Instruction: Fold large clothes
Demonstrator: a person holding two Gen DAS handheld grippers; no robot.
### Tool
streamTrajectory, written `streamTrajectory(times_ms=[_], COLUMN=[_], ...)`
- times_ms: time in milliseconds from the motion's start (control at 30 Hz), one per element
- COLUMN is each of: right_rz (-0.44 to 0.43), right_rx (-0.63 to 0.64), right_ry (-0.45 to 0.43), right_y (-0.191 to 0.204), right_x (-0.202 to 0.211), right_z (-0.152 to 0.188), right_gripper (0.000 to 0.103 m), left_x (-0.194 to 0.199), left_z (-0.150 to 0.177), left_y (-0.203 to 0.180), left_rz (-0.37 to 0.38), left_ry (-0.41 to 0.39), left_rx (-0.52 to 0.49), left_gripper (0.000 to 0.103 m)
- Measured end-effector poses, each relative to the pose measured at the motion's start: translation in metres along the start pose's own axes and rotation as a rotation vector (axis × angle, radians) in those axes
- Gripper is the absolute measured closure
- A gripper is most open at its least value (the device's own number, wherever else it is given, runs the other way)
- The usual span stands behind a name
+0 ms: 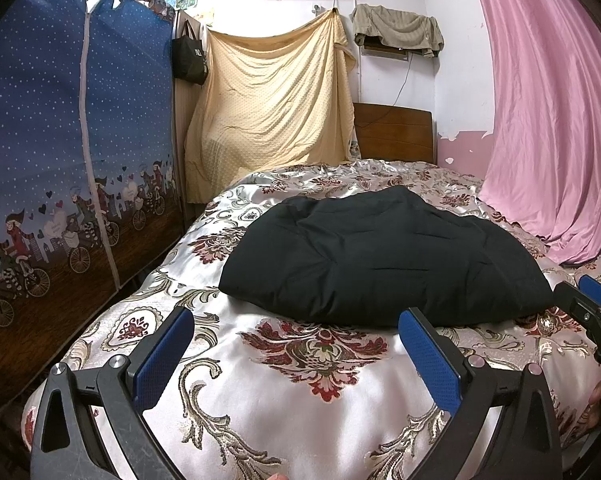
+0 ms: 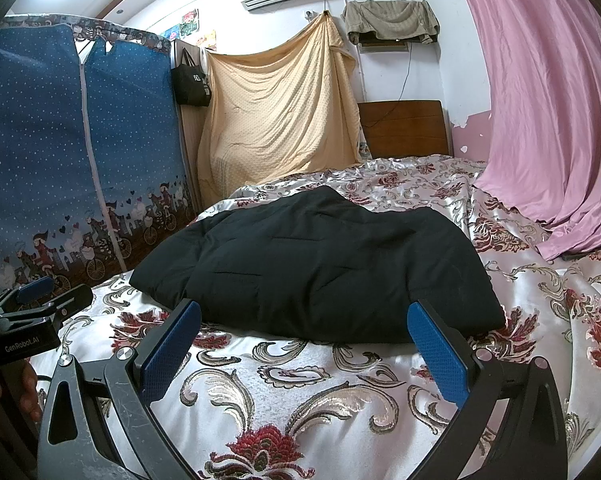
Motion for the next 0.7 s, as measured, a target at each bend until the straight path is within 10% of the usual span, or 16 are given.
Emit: streamTrajectory(times_ms=[700], right_rz=[0.001], right_rx=[-0.001], right_ry=[0.001], right_y=[0.0008], right_x=[-0.0001], right_z=[0.0], right_gripper=[0.002], left_x=[0.0094], left_z=[-0.0035], left_y=[-0.0003], left_rz=[-0.024], left_ry=[-0.059], left_rx=[-0.024], left_gripper=[0.0])
Point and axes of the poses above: each gripper's, at about its wrist camera, not at the fingertips, and x roughly against the way its jaws point, y to its left, z to its underside, the point moved 8 cm from there along -x, roughly the way its jaws point, and after that the axes turned 5 degrees about x, right-handed, at the moved point
